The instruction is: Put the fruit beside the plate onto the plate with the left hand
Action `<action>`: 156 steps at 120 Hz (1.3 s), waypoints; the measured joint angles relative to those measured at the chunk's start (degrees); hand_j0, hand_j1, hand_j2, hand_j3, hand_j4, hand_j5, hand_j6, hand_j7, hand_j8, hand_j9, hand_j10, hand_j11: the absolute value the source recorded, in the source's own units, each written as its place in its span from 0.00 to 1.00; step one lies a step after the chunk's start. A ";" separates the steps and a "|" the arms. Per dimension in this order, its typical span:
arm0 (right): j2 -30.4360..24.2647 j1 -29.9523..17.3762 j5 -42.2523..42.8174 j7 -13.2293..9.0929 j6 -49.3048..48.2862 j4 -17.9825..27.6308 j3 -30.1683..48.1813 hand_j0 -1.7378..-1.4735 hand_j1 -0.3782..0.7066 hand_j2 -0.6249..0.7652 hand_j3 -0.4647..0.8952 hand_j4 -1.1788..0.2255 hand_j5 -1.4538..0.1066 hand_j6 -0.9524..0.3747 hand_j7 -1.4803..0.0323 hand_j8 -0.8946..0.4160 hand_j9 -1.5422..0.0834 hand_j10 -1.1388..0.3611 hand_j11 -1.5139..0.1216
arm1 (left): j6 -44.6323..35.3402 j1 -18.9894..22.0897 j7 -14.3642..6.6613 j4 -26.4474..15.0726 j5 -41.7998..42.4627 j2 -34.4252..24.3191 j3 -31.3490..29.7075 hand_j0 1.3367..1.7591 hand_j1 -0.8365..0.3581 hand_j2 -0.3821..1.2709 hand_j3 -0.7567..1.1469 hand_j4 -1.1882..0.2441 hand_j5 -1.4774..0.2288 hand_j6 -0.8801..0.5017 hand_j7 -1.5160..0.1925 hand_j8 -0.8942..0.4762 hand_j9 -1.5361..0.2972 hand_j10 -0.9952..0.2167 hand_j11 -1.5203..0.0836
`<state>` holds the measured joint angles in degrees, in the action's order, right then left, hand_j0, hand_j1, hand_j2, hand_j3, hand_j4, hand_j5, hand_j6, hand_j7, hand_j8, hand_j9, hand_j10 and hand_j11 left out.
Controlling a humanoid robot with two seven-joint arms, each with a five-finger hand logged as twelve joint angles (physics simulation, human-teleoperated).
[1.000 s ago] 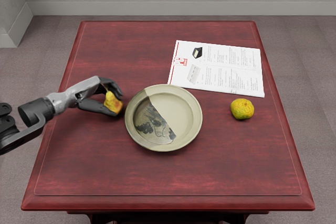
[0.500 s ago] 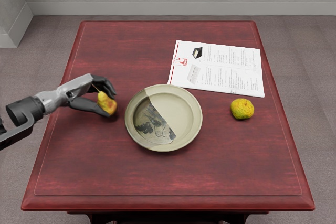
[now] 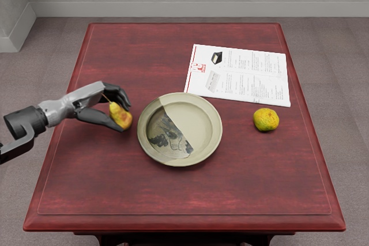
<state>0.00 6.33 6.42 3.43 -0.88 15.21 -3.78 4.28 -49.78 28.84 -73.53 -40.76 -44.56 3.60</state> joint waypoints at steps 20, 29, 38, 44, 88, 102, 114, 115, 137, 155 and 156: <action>0.00 0.00 0.00 0.00 0.00 0.00 0.00 0.30 0.04 0.45 0.34 0.83 0.92 0.71 0.97 0.67 0.94 0.75 0.92 | 0.15 -0.21 -0.20 -0.45 -0.02 -0.44 -0.02 0.76 0.43 0.51 0.40 0.38 0.36 0.17 0.38 0.29 0.37 0.37 0.41; 0.00 0.00 0.00 0.00 0.00 0.00 0.00 0.30 0.04 0.45 0.34 0.83 0.92 0.71 0.97 0.67 0.94 0.75 0.92 | 0.17 -0.64 -0.28 -0.50 0.00 -0.53 0.00 0.76 0.43 0.50 0.40 0.38 0.36 0.17 0.38 0.29 0.37 0.38 0.41; 0.00 0.00 0.00 0.00 0.00 0.00 0.00 0.30 0.04 0.45 0.34 0.83 0.92 0.71 0.97 0.67 0.94 0.75 0.92 | 0.23 -0.92 -0.31 -0.55 -0.01 -0.92 -0.01 0.76 0.43 0.51 0.40 0.38 0.36 0.17 0.38 0.29 0.37 0.38 0.41; 0.00 0.00 0.00 0.00 0.00 0.00 0.00 0.30 0.04 0.45 0.34 0.83 0.92 0.71 0.97 0.67 0.94 0.75 0.92 | 0.21 -1.09 -0.36 -0.71 0.01 -1.14 -0.02 0.76 0.43 0.50 0.40 0.38 0.36 0.17 0.38 0.29 0.37 0.38 0.41; 0.00 0.00 0.00 0.00 0.00 0.00 0.00 0.30 0.04 0.45 0.34 0.83 0.92 0.71 0.97 0.67 0.94 0.75 0.92 | 1.43 -4.10 -3.09 -1.71 0.04 -1.15 -0.08 0.76 0.42 0.52 0.40 0.38 0.36 0.17 0.38 0.30 0.37 0.39 0.42; 0.00 0.00 0.00 0.00 0.00 0.00 0.00 0.30 0.04 0.45 0.34 0.83 0.92 0.71 0.97 0.67 0.94 0.75 0.92 | 1.54 -5.65 -4.04 -1.75 0.07 -0.32 -0.14 0.76 0.42 0.51 0.40 0.38 0.36 0.17 0.38 0.30 0.37 0.39 0.42; 0.00 0.00 0.00 0.00 0.00 0.00 0.00 0.30 0.04 0.45 0.34 0.83 0.92 0.71 0.97 0.67 0.94 0.75 0.92 | 1.59 -6.35 -4.57 -1.77 0.10 0.85 -0.27 0.76 0.43 0.49 0.40 0.38 0.36 0.17 0.38 0.30 0.37 0.39 0.41; 0.00 0.00 0.00 0.00 0.00 0.00 0.00 0.30 0.04 0.45 0.34 0.83 0.92 0.71 0.97 0.67 0.94 0.75 0.92 | 1.60 -6.36 -4.59 -1.77 0.10 0.90 -0.28 0.76 0.43 0.49 0.40 0.38 0.36 0.17 0.38 0.30 0.37 0.39 0.41; 0.00 0.00 0.00 0.00 0.00 0.00 0.00 0.30 0.04 0.45 0.34 0.83 0.92 0.71 0.97 0.67 0.94 0.75 0.92 | 1.63 -6.94 -5.41 -1.78 0.09 2.73 -0.58 0.76 0.44 0.48 0.40 0.38 0.36 0.17 0.38 0.30 0.37 0.39 0.41; 0.00 0.00 0.00 0.00 0.00 0.00 0.00 0.30 0.04 0.45 0.34 0.83 0.92 0.71 0.97 0.67 0.94 0.75 0.92 | 1.63 -7.39 -6.02 -1.78 0.09 4.26 -0.68 0.76 0.45 0.45 0.40 0.38 0.36 0.17 0.38 0.30 0.37 0.39 0.41; 0.00 0.00 0.00 0.00 0.00 0.00 0.00 0.30 0.04 0.45 0.34 0.83 0.92 0.71 0.97 0.67 0.94 0.75 0.92 | 1.62 -7.41 -6.08 -1.78 0.09 4.36 -0.69 0.76 0.45 0.45 0.40 0.38 0.36 0.17 0.38 0.30 0.37 0.39 0.41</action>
<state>0.00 6.33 6.42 3.43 -0.88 15.21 -3.78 5.91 -57.19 22.76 -75.31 -40.67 -40.20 2.91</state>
